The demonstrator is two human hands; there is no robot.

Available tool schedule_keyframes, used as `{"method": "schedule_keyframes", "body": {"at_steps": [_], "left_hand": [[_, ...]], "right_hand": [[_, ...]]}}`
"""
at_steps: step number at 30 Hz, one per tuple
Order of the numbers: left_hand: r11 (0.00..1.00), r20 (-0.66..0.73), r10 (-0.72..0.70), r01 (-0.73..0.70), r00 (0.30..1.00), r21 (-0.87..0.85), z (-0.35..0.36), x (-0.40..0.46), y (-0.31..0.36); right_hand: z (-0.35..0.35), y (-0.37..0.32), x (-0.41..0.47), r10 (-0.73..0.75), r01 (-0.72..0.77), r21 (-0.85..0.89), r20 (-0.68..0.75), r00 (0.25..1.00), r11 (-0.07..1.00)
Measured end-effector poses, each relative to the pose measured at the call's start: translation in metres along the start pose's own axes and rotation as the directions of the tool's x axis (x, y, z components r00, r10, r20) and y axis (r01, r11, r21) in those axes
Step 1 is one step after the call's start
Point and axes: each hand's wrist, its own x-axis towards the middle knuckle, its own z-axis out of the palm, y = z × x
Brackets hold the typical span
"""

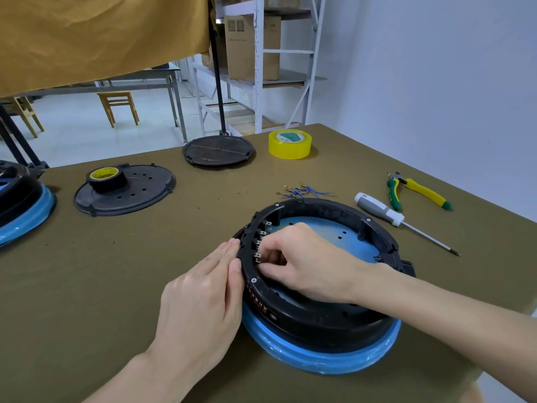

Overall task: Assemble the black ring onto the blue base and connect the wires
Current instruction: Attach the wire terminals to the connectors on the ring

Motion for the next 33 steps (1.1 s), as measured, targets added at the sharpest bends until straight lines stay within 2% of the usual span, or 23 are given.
{"method": "schedule_keyframes", "body": {"at_steps": [4,6,10,12,15,20,33], "left_hand": [[0.998,0.032,0.065,-0.066,0.997,0.023,-0.003,0.002,-0.005],[0.998,0.040,0.068,-0.067,0.997,-0.003,-0.002,0.001,-0.006],[0.998,0.079,0.031,-0.027,0.996,-0.057,0.001,0.003,-0.011],[0.993,0.115,0.037,-0.024,0.993,-0.113,0.003,0.004,-0.012],[0.986,0.139,0.050,-0.027,0.989,-0.165,0.004,0.005,-0.014],[0.984,0.164,0.048,-0.019,0.985,-0.176,0.004,0.004,-0.015],[0.983,0.173,0.059,-0.027,0.983,-0.181,0.006,0.004,-0.015]], "right_hand": [[-0.007,0.007,-0.004,0.032,-0.030,0.086,-0.028,0.999,0.996],[-0.010,0.012,-0.006,0.066,-0.055,0.109,-0.101,0.993,0.993],[-0.007,0.020,-0.003,0.098,-0.103,-0.020,-0.190,0.977,0.994],[-0.005,0.022,-0.001,0.101,-0.118,-0.082,-0.188,0.977,0.990],[-0.007,0.020,0.000,0.100,-0.119,-0.089,-0.196,0.976,0.989],[-0.003,0.015,0.000,0.118,-0.124,-0.026,-0.169,0.978,0.992],[-0.005,0.018,0.002,0.280,-0.274,0.089,-0.061,0.958,0.958]]}}
